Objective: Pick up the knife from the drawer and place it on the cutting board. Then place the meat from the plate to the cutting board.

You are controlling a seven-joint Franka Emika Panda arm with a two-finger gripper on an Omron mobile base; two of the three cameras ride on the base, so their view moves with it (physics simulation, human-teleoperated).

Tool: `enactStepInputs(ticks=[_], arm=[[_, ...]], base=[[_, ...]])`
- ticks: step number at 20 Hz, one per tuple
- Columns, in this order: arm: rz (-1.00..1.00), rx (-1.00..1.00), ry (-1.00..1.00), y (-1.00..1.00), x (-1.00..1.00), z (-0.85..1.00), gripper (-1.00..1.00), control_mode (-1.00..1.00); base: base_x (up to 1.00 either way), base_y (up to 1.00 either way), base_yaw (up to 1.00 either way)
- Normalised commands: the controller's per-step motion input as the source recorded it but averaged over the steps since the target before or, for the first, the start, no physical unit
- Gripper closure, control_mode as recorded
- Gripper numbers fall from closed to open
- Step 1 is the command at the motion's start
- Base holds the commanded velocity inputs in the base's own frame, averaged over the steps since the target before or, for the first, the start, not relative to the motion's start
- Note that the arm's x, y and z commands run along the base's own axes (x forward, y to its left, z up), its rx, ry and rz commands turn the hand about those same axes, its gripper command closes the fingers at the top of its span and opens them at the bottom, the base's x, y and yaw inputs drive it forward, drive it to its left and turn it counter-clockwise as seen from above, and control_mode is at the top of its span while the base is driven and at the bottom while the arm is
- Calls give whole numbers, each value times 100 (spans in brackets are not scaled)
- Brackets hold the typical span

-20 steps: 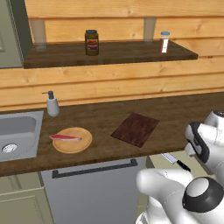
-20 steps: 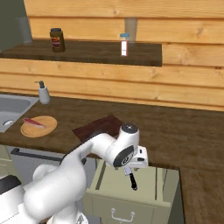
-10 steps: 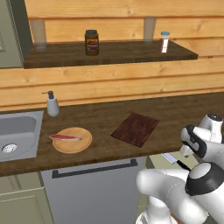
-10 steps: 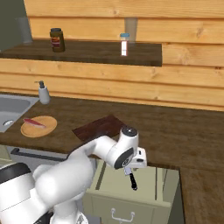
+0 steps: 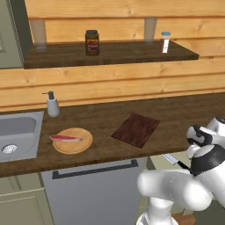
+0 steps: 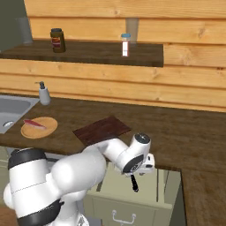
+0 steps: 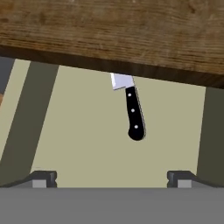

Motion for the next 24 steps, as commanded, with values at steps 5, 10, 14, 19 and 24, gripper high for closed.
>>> enactStepInputs(ticks=[5, 10, 14, 19, 24], arm=[[0, 0, 0, -8, 3, -31, -100, -100], [0, 0, -2, 4, 3, -26, -100, -100], [0, 0, -4, 12, 0, -19, -100, -100], [0, -8, -4, 15, 5, -12, -100, -100], [0, -10, -1, 11, 19, -15, -100, -100]], base=[[0, 0, 0], [0, 0, 0], [0, 0, 0], [0, 0, 0], [0, 0, 0]])
